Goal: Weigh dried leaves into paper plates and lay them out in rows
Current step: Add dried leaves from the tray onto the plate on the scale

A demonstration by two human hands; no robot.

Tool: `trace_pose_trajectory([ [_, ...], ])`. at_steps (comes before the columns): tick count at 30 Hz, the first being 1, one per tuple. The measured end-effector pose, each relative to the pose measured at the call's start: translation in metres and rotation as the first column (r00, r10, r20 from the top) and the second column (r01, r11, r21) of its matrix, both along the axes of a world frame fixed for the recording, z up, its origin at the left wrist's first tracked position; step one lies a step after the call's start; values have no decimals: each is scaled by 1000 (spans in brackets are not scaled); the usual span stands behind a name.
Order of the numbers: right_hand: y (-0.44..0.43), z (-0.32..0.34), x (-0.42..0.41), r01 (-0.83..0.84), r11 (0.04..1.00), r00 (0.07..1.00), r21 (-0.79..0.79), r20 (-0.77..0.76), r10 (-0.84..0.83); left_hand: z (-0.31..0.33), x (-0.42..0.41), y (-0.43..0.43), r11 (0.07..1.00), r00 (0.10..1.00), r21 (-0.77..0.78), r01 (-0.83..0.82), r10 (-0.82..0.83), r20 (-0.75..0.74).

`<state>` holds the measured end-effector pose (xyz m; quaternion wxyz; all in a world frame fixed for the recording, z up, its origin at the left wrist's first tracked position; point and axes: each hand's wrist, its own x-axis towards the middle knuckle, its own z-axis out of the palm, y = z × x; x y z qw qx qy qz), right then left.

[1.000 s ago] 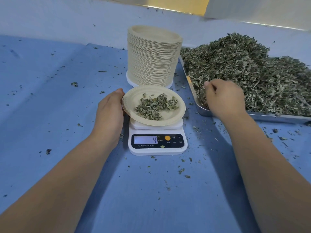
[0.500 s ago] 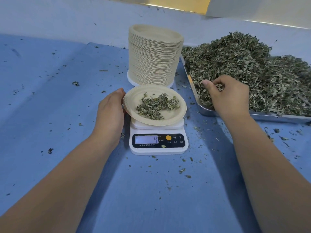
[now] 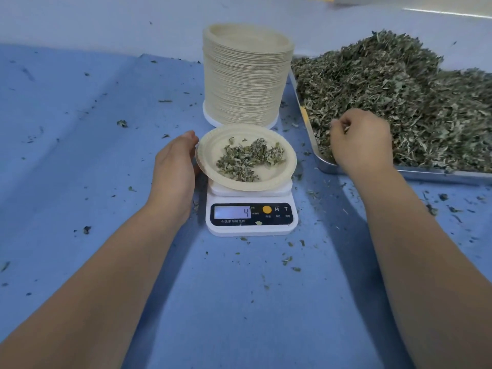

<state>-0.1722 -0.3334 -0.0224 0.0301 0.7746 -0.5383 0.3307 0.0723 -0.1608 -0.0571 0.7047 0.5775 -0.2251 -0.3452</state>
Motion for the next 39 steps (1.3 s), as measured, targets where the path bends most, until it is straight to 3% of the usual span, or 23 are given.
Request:
trace_pose_trajectory([
  [12,-4,9,20,-35,992,986,-118,157,53,3,0,0,1000,1000,-3,15,-15,3],
  [22,-12,0,27,-60,994,998,93,-19,62,-4,4,-3,999,998,-9,46,-45,31],
  [29,-8,5,24,-50,999,998,-7,25,50,-2,2,-1,999,999,-21,44,-43,33],
  [39,-3,5,23,-44,999,999,3,8,44,3,-4,2,1000,992,20,2,-4,128],
])
